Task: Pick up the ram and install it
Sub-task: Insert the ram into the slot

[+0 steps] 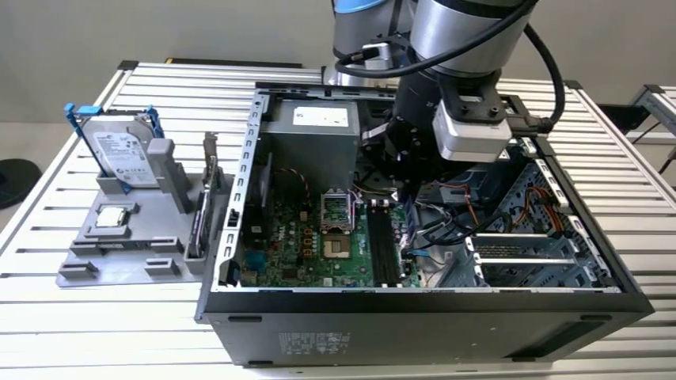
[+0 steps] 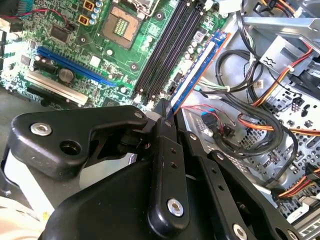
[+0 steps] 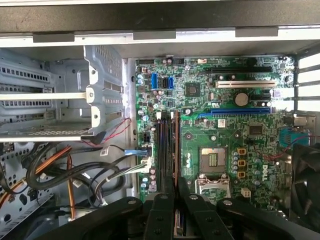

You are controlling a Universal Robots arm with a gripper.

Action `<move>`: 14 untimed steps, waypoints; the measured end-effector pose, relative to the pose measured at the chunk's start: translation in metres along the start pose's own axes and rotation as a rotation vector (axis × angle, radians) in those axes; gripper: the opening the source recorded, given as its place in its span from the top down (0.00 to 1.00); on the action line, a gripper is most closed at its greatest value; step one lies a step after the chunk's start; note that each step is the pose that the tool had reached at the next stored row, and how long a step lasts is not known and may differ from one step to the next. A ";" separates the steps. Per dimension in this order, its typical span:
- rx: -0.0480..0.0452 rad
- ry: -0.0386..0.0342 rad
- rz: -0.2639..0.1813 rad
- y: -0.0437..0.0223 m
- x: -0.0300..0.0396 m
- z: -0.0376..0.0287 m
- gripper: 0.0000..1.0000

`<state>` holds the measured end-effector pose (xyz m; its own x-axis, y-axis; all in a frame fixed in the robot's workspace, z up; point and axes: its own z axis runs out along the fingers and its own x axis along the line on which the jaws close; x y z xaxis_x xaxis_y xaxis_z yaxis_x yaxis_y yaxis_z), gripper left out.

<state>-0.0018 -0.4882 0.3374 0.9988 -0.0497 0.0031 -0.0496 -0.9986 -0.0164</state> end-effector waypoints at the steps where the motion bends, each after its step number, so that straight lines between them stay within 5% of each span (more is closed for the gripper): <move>1: 0.0001 0.0000 0.000 0.0000 0.0000 0.0006 1.00; 14: 0.0000 0.0000 0.000 0.0001 0.0001 0.0077 1.00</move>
<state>-0.0017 -0.4882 0.3297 0.9988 -0.0497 0.0031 -0.0496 -0.9986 -0.0164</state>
